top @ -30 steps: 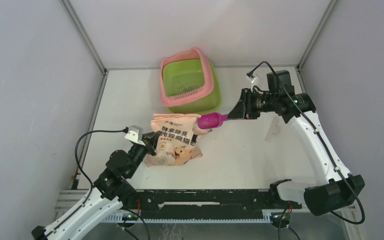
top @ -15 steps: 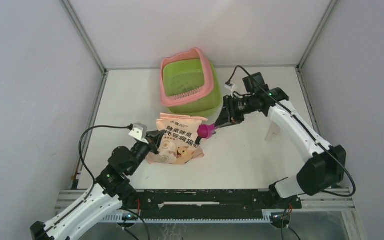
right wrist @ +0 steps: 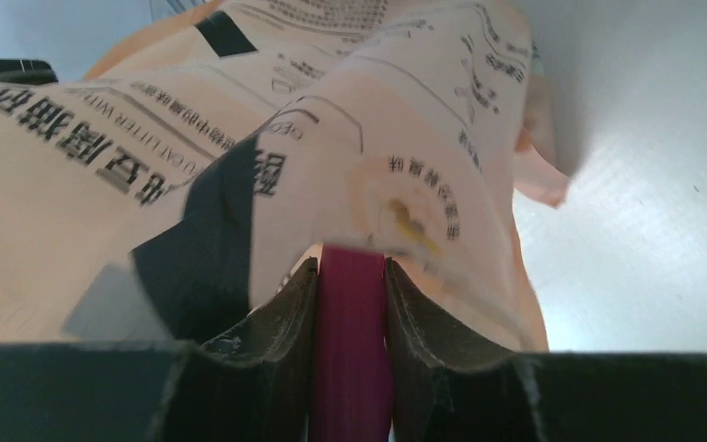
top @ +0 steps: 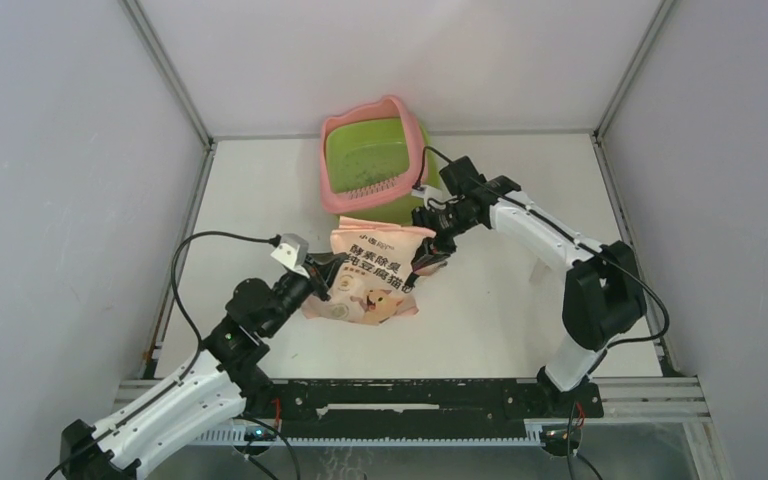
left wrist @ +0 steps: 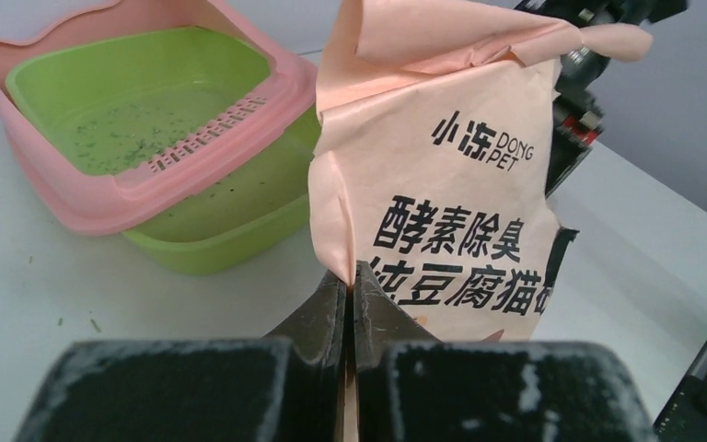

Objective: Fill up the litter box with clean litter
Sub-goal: 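Scoop the cat litter from the cat litter bag, then pour the cat litter into the litter box.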

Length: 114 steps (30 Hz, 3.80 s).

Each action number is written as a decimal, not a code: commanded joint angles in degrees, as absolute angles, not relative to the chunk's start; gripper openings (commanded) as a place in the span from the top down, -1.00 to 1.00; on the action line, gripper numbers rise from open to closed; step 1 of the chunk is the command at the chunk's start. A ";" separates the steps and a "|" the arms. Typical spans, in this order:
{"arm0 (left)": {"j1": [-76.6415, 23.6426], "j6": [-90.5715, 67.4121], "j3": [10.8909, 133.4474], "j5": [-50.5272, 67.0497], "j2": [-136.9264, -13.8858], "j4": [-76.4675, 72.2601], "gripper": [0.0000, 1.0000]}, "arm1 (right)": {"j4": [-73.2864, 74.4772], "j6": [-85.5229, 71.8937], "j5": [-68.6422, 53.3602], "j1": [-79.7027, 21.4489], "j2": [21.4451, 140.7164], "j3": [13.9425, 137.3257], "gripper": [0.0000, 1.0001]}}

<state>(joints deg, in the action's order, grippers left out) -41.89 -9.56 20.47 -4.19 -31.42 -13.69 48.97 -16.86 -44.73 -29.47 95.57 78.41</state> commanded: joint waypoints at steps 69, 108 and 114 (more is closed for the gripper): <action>-42.82 -10.90 10.80 -24.37 -4.00 -10.39 1.00 | 1.56 -49.98 -73.22 -5.93 74.18 49.92 1.00; -42.23 -7.37 16.97 -22.76 -11.79 -16.79 1.00 | -10.15 -63.34 -64.05 -3.47 97.98 72.82 1.00; -42.10 -7.80 16.55 -22.99 -10.07 -15.19 1.00 | 22.43 -41.99 -51.89 -5.99 106.48 97.78 1.00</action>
<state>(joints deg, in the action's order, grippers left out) -42.57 -8.38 10.74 -23.31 -11.94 -8.99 3.07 -56.38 -60.97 -4.47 103.98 85.43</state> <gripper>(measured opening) 0.034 0.348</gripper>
